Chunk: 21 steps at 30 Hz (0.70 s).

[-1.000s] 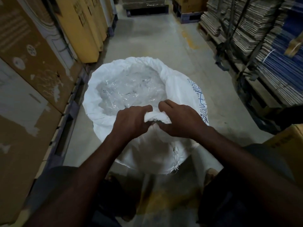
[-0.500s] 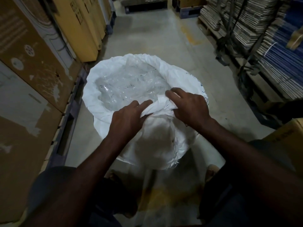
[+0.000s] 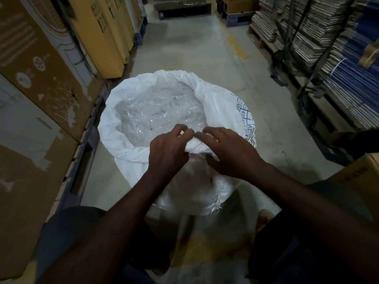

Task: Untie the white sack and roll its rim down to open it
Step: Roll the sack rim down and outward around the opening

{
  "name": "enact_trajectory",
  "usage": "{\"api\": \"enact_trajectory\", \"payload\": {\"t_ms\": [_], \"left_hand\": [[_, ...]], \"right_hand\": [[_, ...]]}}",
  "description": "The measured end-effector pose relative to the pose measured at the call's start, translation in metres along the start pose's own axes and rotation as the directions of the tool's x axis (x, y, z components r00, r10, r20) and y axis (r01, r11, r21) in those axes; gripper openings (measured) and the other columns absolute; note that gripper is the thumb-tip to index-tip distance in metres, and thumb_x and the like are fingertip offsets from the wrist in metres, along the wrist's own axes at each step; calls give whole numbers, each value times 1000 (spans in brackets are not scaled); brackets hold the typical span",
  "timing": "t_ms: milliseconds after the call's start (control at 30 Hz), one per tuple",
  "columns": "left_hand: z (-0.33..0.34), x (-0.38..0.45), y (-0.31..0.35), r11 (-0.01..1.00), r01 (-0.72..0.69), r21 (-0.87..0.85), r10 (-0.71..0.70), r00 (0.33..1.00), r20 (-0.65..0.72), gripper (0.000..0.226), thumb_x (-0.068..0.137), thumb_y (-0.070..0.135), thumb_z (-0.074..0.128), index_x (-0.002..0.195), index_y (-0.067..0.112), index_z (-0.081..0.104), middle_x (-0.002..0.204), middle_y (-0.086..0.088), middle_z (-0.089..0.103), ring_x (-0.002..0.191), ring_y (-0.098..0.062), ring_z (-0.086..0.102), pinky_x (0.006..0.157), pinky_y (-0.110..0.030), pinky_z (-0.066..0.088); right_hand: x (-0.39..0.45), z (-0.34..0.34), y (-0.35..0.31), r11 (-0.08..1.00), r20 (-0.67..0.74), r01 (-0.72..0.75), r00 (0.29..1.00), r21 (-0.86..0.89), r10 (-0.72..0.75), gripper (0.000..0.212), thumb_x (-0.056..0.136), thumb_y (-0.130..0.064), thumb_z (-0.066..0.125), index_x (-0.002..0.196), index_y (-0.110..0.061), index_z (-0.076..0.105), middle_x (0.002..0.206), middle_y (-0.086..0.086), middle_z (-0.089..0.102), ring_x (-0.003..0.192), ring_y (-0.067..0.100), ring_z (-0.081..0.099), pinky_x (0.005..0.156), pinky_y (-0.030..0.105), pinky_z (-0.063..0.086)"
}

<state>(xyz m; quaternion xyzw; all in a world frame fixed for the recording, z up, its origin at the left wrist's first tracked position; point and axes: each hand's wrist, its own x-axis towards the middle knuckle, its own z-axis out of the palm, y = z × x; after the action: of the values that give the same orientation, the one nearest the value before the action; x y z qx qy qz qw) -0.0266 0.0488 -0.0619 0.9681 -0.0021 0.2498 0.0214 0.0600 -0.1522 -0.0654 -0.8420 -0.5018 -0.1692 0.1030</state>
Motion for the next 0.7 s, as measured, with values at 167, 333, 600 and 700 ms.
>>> {"api": "enact_trajectory", "payload": {"t_ms": [167,333,600,700], "left_hand": [[13,-4,15,997,55,-45,-51,995,85,41,89,22,65,128,14,55,93,-2,66,68,-39,65,55,-37,45],[16,-11,26,898,-26,-440,144,961,237,51,98,49,65,127,11,48,107,-4,62,93,-33,62,82,-48,51],[7,-5,27,836,150,-528,-6,964,264,33,88,30,72,94,30,39,85,9,51,81,-22,56,66,-38,41],[17,-8,24,949,77,-305,-50,994,93,31,84,14,68,102,27,46,93,5,55,77,-30,59,59,-35,39]], "right_hand": [[5,-11,13,980,-77,-179,982,-88,172,45,81,-9,68,123,-19,53,96,11,55,59,37,58,48,33,28],[4,-3,16,927,-63,-374,926,-16,373,60,61,0,65,111,-20,39,92,10,53,53,45,52,43,35,30],[3,6,3,909,-68,-387,914,154,400,40,74,-6,61,104,-24,41,98,4,45,61,46,51,48,47,45],[4,2,2,897,-23,-325,937,298,348,43,81,-13,66,116,-29,47,108,-3,47,74,38,59,58,48,52]]}}
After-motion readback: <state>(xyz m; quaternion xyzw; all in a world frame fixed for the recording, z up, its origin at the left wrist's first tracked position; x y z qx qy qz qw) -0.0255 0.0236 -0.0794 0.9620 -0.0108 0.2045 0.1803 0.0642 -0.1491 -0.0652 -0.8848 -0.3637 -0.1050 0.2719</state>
